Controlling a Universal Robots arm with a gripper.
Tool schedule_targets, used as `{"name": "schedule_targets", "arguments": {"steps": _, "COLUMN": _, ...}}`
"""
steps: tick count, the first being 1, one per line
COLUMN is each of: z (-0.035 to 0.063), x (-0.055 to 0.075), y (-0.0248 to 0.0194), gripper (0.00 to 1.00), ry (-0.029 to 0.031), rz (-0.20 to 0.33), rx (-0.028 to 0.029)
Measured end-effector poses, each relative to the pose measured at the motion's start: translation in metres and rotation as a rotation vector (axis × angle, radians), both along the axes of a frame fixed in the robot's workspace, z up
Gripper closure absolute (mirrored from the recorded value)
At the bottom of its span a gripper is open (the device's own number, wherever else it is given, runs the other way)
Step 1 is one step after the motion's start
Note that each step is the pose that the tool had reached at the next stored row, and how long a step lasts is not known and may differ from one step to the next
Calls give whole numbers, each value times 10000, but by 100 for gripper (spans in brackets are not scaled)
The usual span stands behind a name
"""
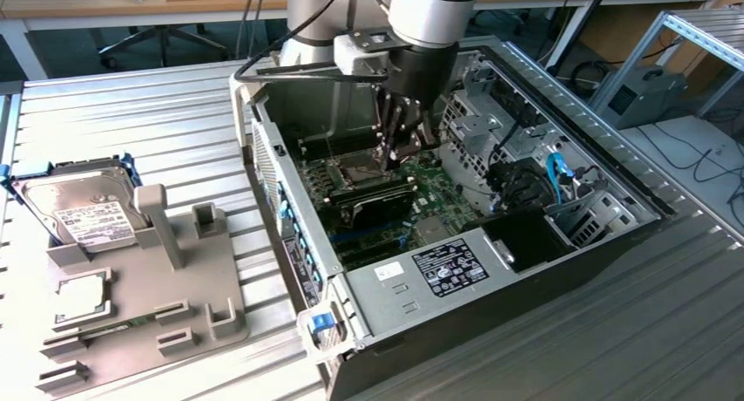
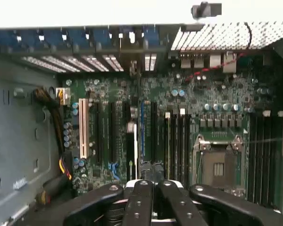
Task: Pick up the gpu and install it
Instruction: 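Insert the gpu into the slot, then press down on the gpu until it lock into place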
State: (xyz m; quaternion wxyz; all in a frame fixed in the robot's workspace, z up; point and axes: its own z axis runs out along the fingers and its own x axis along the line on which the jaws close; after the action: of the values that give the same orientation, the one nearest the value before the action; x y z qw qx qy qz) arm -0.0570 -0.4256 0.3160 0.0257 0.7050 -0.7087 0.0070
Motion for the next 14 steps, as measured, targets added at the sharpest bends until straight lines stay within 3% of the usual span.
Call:
{"name": "schedule_targets", "arguments": {"steps": 1, "z": -1, "x": 81, "y": 0, "gripper": 88, "ry": 1, "rz": 0, "rx": -1}}
{"name": "schedule_targets", "arguments": {"steps": 14, "z": -1, "x": 78, "y": 0, "gripper": 88, "ry": 1, "rz": 0, "rx": 0}}
